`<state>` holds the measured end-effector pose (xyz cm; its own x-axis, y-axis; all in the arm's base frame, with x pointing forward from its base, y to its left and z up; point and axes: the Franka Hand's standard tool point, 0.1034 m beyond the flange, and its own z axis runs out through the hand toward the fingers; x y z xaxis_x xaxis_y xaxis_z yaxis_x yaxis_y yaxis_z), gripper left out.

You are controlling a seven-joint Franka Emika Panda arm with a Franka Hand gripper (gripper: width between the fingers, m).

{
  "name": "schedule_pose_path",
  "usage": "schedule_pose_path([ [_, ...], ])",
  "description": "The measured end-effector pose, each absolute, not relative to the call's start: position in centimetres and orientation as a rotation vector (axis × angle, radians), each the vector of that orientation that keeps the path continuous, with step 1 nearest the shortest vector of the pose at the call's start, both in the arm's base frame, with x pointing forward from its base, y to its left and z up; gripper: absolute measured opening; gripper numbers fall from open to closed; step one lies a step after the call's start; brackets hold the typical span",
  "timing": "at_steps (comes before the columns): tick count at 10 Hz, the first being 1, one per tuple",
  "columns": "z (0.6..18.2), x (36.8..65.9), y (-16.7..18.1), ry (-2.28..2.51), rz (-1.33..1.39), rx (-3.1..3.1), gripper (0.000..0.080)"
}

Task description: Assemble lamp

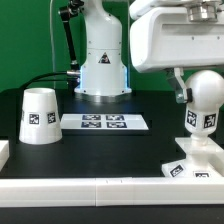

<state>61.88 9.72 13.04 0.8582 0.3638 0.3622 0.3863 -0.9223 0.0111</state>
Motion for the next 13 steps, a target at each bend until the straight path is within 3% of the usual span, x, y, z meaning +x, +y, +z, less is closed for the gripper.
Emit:
schedule_pose_path([
  [5,11.8,61.2,9.9,-0.603,-0.689,-2.965,0.058],
  [10,11.7,60.7,9.9,-0.604,-0.778,-2.959,0.058],
  [11,11.7,60.7,9.9,-0.603,-0.778,-2.959,0.0669],
  [13,11.8,60.7,9.9,-0.604,-0.775,-2.96,0.069],
])
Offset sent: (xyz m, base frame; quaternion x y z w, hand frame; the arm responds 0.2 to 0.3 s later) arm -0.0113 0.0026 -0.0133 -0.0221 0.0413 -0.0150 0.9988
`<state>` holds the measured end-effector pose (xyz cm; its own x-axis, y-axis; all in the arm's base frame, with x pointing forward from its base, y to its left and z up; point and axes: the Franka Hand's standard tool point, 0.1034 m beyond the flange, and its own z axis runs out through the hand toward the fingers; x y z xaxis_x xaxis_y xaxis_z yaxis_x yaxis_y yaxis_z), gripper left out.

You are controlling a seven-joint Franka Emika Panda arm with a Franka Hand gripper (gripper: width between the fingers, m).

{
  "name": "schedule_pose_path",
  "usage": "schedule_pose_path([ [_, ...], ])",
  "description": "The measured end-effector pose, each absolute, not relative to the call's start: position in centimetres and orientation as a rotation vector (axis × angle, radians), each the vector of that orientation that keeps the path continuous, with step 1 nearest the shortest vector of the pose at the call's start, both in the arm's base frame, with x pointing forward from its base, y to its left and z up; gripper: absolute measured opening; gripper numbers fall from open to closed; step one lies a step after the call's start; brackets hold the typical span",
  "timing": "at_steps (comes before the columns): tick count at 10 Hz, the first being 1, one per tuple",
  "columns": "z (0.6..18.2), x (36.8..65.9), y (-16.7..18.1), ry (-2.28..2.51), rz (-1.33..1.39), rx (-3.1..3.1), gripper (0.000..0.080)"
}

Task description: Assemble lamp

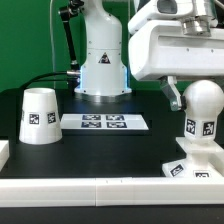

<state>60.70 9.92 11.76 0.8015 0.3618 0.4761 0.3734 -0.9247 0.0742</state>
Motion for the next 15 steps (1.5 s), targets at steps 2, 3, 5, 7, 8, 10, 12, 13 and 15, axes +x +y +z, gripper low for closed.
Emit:
schedule_pose_path([
  [2,13.1,60.4,9.8,-0.61,-0.777,-2.96,0.0698],
  [3,13.7,60.1,9.8,-0.613,-0.772,-2.961,0.0698],
  [5,15.3,60.1,9.5,-0.612,-0.756,-2.964,0.0698],
  [7,15.0,59.9,9.8,-0.615,-0.709,-2.965,0.0698],
  [8,14.9,59.8,9.8,-0.614,-0.702,-2.966,0.0698],
  [10,14.0,59.5,10.2,-0.62,-0.518,-2.977,0.0698],
  [12,13.8,59.8,10.3,-0.647,-0.301,-2.983,0.0698],
  [13,13.6,59.9,10.3,-0.665,-0.243,-2.985,0.0698],
  [15,13.3,60.6,10.0,-0.679,-0.173,-2.987,0.0698],
])
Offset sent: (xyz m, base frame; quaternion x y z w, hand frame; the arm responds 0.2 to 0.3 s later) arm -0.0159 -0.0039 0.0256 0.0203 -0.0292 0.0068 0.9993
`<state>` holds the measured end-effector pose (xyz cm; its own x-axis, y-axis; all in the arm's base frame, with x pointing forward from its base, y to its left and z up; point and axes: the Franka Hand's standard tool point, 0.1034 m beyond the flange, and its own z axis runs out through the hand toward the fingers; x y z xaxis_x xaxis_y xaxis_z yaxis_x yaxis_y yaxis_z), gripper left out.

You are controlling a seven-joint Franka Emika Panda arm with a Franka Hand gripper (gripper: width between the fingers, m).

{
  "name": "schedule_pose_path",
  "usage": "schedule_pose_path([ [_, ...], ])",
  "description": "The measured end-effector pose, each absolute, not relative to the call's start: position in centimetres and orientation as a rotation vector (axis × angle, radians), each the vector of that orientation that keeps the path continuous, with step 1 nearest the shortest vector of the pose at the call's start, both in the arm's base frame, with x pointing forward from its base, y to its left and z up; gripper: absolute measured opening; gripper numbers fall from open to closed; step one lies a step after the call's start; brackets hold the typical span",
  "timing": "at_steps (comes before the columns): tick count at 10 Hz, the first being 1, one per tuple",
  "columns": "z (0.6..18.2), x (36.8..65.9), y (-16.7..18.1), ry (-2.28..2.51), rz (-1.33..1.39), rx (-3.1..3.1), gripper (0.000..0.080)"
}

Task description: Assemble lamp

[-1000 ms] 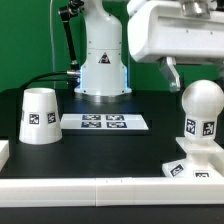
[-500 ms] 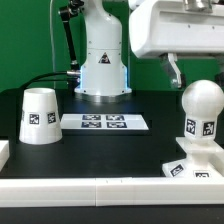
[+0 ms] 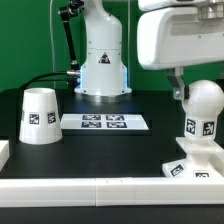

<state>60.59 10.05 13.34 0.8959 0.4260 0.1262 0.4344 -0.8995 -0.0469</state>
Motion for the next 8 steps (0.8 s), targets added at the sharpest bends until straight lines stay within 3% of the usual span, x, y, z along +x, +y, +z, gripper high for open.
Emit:
schedule_pose_path([
  [6,11.8,60.2,10.5,-0.671,-0.159,-2.986,0.0698],
  [7,11.8,60.2,10.7,-0.677,-0.158,-2.984,0.0576],
  [8,11.8,60.2,10.7,-0.66,-0.158,-2.986,0.0577],
])
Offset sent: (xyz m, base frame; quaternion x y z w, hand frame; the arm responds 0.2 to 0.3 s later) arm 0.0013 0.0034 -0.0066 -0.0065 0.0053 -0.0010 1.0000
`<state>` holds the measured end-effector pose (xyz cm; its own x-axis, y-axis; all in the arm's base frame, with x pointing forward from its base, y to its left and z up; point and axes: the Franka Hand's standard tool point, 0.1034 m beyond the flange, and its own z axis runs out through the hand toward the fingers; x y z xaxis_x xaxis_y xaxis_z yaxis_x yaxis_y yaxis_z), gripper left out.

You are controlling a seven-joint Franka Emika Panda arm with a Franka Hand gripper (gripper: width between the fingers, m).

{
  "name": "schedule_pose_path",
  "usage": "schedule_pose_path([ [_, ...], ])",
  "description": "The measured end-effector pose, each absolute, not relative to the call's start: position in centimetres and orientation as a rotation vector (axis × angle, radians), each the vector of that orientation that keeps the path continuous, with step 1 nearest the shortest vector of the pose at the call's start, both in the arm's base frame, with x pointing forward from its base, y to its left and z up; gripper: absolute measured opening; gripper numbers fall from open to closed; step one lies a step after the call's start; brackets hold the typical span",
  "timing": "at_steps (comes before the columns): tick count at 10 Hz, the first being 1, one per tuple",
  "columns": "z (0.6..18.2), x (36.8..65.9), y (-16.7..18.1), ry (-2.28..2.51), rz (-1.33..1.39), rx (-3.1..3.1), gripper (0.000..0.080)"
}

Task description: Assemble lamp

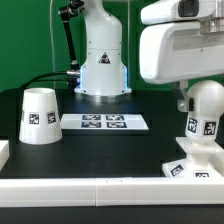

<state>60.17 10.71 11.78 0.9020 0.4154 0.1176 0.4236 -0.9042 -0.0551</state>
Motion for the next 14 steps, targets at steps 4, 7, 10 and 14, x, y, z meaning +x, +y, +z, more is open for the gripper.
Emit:
schedule_pose_path([
  [4,11.77,60.16,10.66,-0.449,-0.151,-3.014,0.0578],
  [7,11.78,59.47,10.59,0.105,-0.15,-3.02,0.058],
  [10,11.69,59.46,10.38,0.533,-0.174,-2.949,0.058],
  [14,11.71,59.49,10.41,0.824,-0.147,-2.862,0.058],
])
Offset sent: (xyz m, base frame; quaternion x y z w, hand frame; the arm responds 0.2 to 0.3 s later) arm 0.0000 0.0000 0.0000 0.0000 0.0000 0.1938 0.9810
